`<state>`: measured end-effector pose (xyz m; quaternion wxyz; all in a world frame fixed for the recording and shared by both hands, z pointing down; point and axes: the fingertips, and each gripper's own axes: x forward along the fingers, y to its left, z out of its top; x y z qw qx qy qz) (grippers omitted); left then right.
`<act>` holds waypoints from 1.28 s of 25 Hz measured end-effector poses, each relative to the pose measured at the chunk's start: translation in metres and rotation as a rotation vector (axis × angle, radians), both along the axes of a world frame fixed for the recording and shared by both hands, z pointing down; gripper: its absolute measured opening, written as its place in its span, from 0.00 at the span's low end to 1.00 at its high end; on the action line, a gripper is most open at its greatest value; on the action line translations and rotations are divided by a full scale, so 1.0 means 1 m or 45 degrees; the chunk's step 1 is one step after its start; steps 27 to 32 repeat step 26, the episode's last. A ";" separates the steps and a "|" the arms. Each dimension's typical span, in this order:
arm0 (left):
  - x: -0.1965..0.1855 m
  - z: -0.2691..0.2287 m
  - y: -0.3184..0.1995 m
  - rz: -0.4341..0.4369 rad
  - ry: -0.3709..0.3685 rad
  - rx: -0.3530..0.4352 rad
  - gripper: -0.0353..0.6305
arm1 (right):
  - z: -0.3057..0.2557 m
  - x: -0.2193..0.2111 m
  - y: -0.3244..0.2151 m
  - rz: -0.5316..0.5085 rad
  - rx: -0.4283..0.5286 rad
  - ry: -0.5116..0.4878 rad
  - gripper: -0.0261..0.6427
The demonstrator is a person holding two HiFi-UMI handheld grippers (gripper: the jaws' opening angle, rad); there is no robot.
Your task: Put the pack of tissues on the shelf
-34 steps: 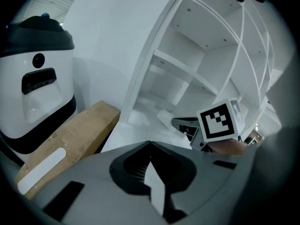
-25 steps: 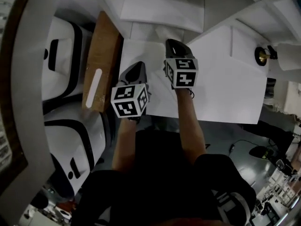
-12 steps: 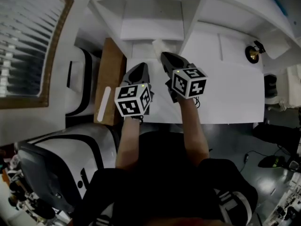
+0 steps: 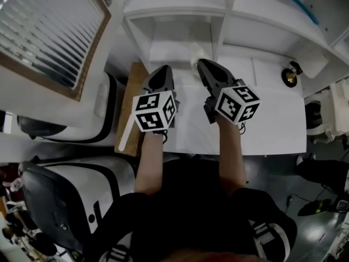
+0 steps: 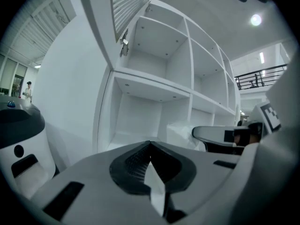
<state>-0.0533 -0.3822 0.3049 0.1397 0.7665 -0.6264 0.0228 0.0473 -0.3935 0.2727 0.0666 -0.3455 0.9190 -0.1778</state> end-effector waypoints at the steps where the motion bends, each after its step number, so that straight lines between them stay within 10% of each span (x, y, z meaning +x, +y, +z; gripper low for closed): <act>1: 0.003 -0.009 0.000 0.009 -0.008 0.027 0.07 | -0.008 0.002 0.002 0.001 0.030 -0.008 0.08; 10: 0.024 -0.056 0.003 0.058 -0.059 0.177 0.07 | -0.042 0.013 0.012 0.028 0.174 -0.002 0.08; 32: 0.058 -0.051 0.011 0.217 0.062 0.152 0.07 | -0.044 0.021 0.019 0.028 0.193 0.013 0.08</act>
